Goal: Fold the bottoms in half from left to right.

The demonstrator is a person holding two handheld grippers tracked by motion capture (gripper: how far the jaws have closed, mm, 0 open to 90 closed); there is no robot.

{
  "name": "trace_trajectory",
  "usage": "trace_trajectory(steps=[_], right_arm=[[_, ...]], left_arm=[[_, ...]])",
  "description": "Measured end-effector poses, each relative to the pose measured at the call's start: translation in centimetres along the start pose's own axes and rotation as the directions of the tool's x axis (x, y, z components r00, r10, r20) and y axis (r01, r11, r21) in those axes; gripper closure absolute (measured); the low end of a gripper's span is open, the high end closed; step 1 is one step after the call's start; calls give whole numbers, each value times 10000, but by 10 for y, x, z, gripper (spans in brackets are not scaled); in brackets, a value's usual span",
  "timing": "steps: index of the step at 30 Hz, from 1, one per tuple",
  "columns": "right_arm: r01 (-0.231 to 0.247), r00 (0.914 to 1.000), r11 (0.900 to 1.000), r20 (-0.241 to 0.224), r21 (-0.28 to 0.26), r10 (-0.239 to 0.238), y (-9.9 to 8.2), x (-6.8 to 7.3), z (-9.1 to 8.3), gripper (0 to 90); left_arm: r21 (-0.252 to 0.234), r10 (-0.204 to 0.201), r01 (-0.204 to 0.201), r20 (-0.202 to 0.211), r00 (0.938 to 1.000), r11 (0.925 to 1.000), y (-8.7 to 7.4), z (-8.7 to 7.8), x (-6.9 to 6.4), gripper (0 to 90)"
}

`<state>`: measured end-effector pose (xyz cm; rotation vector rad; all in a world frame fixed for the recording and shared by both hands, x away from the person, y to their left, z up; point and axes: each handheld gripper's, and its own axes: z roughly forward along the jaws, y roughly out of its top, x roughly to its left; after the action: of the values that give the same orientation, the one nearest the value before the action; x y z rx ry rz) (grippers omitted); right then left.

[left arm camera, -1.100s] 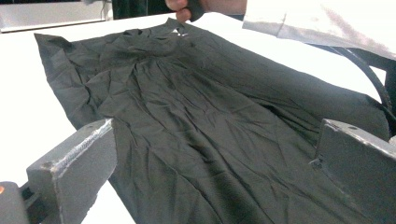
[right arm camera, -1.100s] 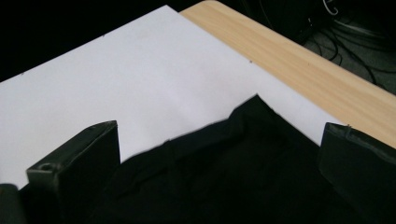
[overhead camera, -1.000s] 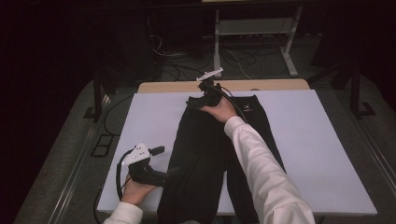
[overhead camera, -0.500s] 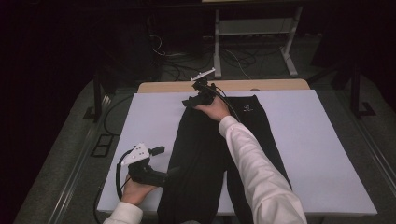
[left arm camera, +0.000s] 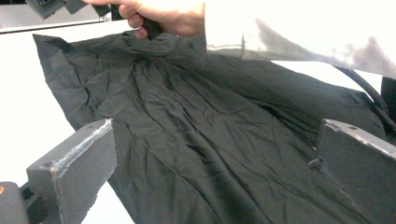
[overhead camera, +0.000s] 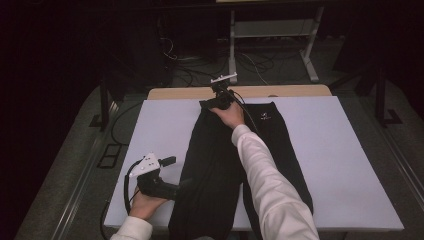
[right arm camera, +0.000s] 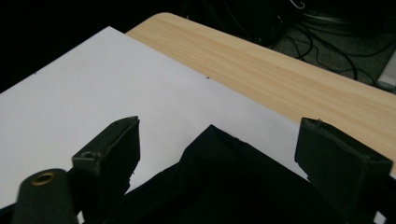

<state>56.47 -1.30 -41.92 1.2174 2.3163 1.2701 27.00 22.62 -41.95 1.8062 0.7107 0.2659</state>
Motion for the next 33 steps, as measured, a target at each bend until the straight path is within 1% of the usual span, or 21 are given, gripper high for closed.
trace_trajectory(steps=[1, 4, 5, 8, 9, 10, 11, 12, 16, 19, 21, 23, 24, 25, 26, 27, 28, 29, 31, 32, 33], right_arm=[[-48, 10000, 9999, 45, 96, 48, -1, 2, 4, 151], [13, 9999, 9998, 140, 211, -16, -3, 5, 8, 174], [142, 9996, 9994, 256, 331, -150, -4, 8, 12, 197], [159, 9987, 9983, 469, 558, -186, -6, 12, 17, 255], [128, 9989, 9982, 450, 591, -154, -7, 12, 18, 275], [128, 9989, 9982, 450, 591, -154, -7, 12, 18, 275], [-39, 9995, 9974, 312, 719, 17, -9, 14, 20, 328], [-56, 9996, 9970, 270, 769, 36, -10, 14, 21, 335], [-99, 9995, 9959, 321, 903, 70, -13, 17, 25, 421], [-81, 9990, 9949, 451, 1001, 36, -14, 20, 27, 489], [-173, 9989, 9938, 456, 1095, 124, -15, 20, 28, 540], [-316, 9990, 9913, 363, 1281, 271, -17, 20, 30, 591], [-511, 9985, 9898, 286, 1327, 477, -18, 20, 30, 610], [-511, 9985, 9898, 286, 1327, 477, -18, 20, 30, 610], [-596, 9981, 9894, 214, 1325, 573, -19, 20, 31, 630], [-644, 9979, 9888, 190, 1343, 624, -19, 20, 31, 663], [-618, 9979, 9877, 276, 1437, 585, -19, 21, 32, 747], [-618, 9979, 9877, 276, 1437, 585, -19, 21, 32, 747], [-733, 9972, 9868, 231, 1445, 707, -18, 20, 31, 839], [-847, 9964, 9863, 175, 1415, 831, -17, 19, 29, 850], [-857, 9963, 9860, 167, 1429, 842, -17, 20, 28, 853]], left_arm=[[-2, 2, -2, -8, 10000, 10000, 0, 0, 0, 0], [-1, 11, -11, 1, 10000, 10000, 0, 0, 0, 0], [4, 9, -9, 6, 10000, 10000, 0, 0, 0, 0], [2, 14, -14, 4, 10000, 10000, 0, 0, 0, 0], [2, 14, -14, 4, 10000, 10000, 0, 0, 0, 0], [1, 14, -14, 6, 10000, 10000, 0, 0, 0, 0], [-3, 11, -11, 8, 10000, 10000, 0, 0, 0, 0], [0, 10, -10, 10, 10000, 10000, 0, 0, 0, 0], [7, 21, -21, 26, 10000, 10000, 0, 0, 0, 0], [9, 22, -22, 14, 10000, 10000, 0, 0, 0, 0], [5, 21, -21, 18, 10000, 10000, 0, 0, 0, 0], [15, 23, -23, 12, 10000, 10000, 0, 0, 0, 0], [19, 22, -23, 16, 10000, 10000, 0, 0, 0, 0], [12, 16, -16, 27, 10000, 10000, 0, 0, 0, 0], [11, 26, -26, 28, 10000, 10000, 0, 0, 0, 0], [15, 31, -31, 28, 10000, 10000, 0, 0, 0, 0], [18, 30, -31, 23, 10000, 10000, 0, 0, 0, 0], [24, 28, -28, 25, 10000, 10000, 0, 0, 0, 0], [23, 30, -30, 22, 10000, 10000, 0, 0, 0, 0], [25, 18, -18, 12, 10000, 10000, 0, 0, 0, 0], [30, 27, -27, 6, 10000, 10000, 0, 0, 0, 0]])
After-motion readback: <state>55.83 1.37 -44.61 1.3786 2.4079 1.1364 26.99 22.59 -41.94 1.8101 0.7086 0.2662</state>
